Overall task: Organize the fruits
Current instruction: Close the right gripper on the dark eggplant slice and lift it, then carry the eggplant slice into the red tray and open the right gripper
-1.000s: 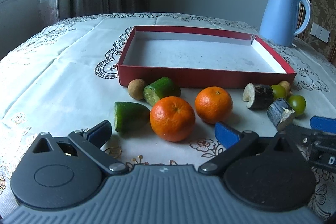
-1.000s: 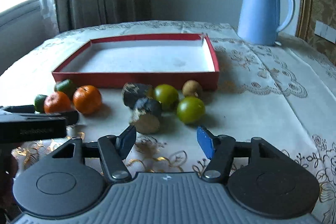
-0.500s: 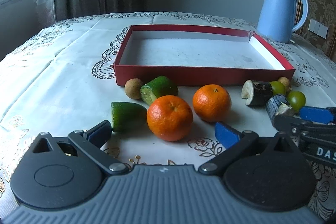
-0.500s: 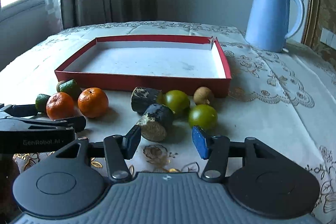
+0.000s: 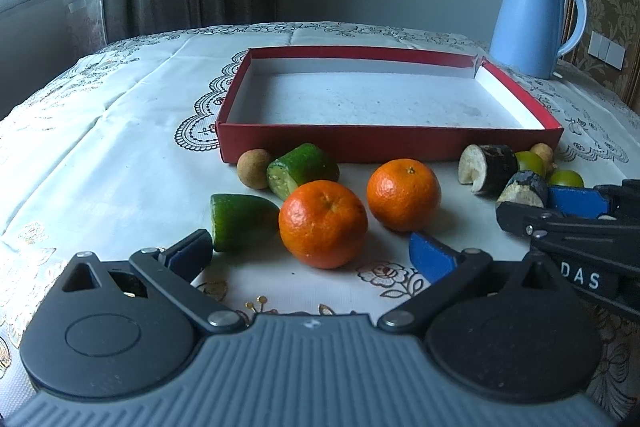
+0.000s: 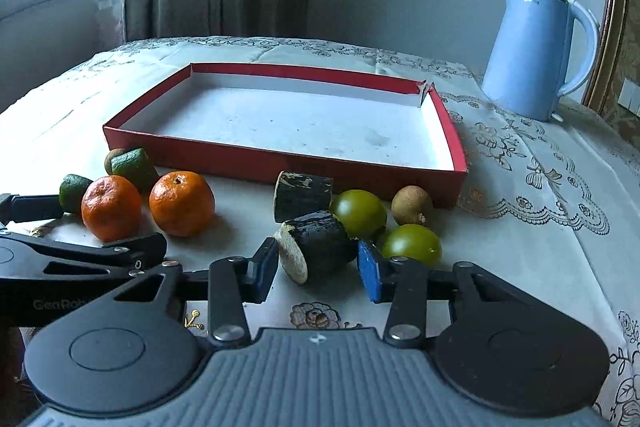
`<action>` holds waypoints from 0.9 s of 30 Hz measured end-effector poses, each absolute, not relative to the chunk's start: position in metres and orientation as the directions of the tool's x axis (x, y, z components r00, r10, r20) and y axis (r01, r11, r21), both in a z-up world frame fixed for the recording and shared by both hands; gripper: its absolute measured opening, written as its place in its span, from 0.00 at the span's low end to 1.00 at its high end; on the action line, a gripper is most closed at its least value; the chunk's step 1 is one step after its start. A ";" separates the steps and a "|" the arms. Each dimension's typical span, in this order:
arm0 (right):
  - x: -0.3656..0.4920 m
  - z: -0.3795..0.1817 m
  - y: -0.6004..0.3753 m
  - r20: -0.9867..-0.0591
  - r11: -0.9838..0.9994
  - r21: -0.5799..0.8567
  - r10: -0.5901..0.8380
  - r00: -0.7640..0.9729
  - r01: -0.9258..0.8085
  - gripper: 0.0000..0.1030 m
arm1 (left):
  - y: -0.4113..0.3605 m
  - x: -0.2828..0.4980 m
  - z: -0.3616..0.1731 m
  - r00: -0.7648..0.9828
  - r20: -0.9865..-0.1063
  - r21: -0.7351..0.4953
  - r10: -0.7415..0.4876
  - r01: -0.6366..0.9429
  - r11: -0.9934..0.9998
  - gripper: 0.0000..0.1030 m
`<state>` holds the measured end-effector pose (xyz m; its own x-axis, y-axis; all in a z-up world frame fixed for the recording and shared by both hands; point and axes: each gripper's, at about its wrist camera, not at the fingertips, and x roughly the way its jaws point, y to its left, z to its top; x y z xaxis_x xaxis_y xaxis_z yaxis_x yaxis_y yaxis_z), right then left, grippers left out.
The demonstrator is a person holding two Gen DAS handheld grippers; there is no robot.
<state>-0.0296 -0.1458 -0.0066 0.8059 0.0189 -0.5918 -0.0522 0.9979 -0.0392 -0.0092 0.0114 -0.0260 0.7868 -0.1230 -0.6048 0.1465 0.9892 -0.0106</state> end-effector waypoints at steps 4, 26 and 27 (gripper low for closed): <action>-0.031 -0.007 -0.146 -0.590 0.998 -0.039 0.022 0.807 -0.055 0.40 | 0.011 -0.009 -0.026 0.787 -0.605 -0.012 -0.125 0.147 0.989 1.00; 0.089 0.015 -0.185 -0.536 0.986 -0.167 -0.095 0.839 0.005 0.40 | 0.009 -0.009 -0.027 0.789 -0.604 0.000 -0.113 0.142 0.990 1.00; 0.098 0.012 -0.184 -0.552 0.986 -0.170 -0.093 0.829 -0.002 0.40 | 0.009 -0.009 -0.027 0.789 -0.604 0.000 -0.112 0.141 0.990 1.00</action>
